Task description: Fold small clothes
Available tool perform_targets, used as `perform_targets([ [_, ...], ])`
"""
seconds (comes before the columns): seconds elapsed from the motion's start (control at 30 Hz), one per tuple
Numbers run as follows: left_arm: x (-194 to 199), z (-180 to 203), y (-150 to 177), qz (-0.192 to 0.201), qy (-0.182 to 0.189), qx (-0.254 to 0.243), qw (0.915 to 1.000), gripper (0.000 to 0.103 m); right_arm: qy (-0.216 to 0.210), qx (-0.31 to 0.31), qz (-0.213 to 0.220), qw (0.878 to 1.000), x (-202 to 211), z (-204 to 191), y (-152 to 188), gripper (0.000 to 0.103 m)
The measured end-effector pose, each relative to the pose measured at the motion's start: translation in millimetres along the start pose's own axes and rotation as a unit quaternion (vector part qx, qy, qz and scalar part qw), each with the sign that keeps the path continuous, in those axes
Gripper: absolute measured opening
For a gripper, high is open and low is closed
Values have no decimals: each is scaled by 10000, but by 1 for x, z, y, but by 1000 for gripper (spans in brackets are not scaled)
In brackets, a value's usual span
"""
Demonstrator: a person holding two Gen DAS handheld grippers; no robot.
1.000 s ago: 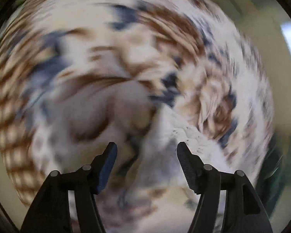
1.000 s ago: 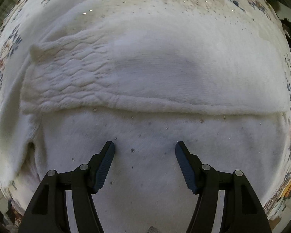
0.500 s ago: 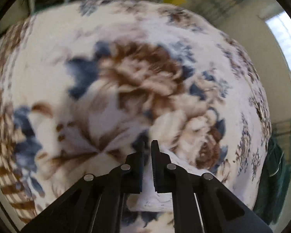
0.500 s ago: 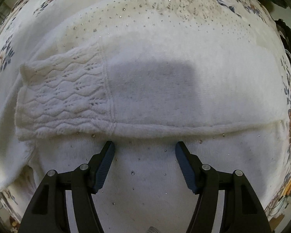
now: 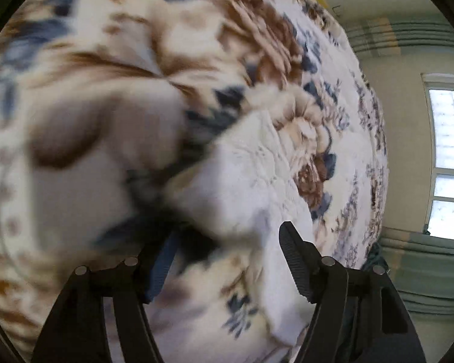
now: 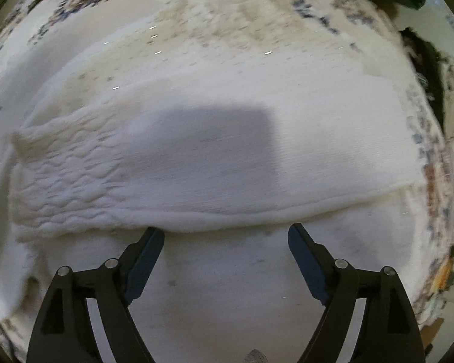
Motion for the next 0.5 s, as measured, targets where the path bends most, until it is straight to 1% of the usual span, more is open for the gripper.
perform_targets([
  [0.03, -7, 5, -4, 47, -94, -59, 9999, 66, 111, 23, 11, 9999, 1, 5, -1, 85],
  [0.07, -13, 15, -9, 175, -276, -236, 9992, 66, 282, 62, 32, 9996, 1, 10, -3, 85],
  [0.13, -14, 32, -14, 456, -571, -653, 9952, 64, 474, 88, 67, 9988, 2, 19, -5, 86],
  [0.17, -13, 41, -15, 611, -720, -943, 9911, 52, 533, 108, 83, 9985, 0, 20, -4, 85],
  [0.2, -12, 50, -14, 720, -854, -1177, 9867, 36, 569, 130, 89, 9983, -2, 18, -4, 86],
  [0.23, -13, 58, -12, 760, -976, -1394, 9825, 7, 611, 154, 91, 9980, -4, 20, -4, 86],
  [0.27, -12, 69, -8, 800, -1120, -1670, 9763, 10, 655, 188, 106, 9976, 0, 35, -1, 86],
  [0.3, -9, 78, -5, 874, -1172, -1859, 9716, 10, 663, 211, 118, 9975, -3, 37, -4, 86],
  [0.33, -5, 89, 1, 971, -1221, -2106, 9651, 9, 683, 255, 146, 9972, -6, 40, -4, 86],
  [0.37, -3, 97, 6, 1010, -1236, -2253, 9611, 9, 682, 289, 179, 9971, -11, 42, -6, 86],
  [0.43, 5, 123, 25, 1074, -1252, -2708, 9484, 9, 530, 253, 224, 9980, -14, 45, -12, 85],
  [0.5, 11, 148, 47, 1086, -1175, -3068, 9382, 9, 233, 72, 146, 9996, -15, 50, -15, 86],
])
Point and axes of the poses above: each gripper's, at about its wrist camera, not at the fingertips, and x roughly against the way its jaws point, z to its right, y to its underside, the point moved 6 cm from there along -x, roughly the way its jaws point, and after that the axes turned 3 degrees about z, right-handed, at the moved point
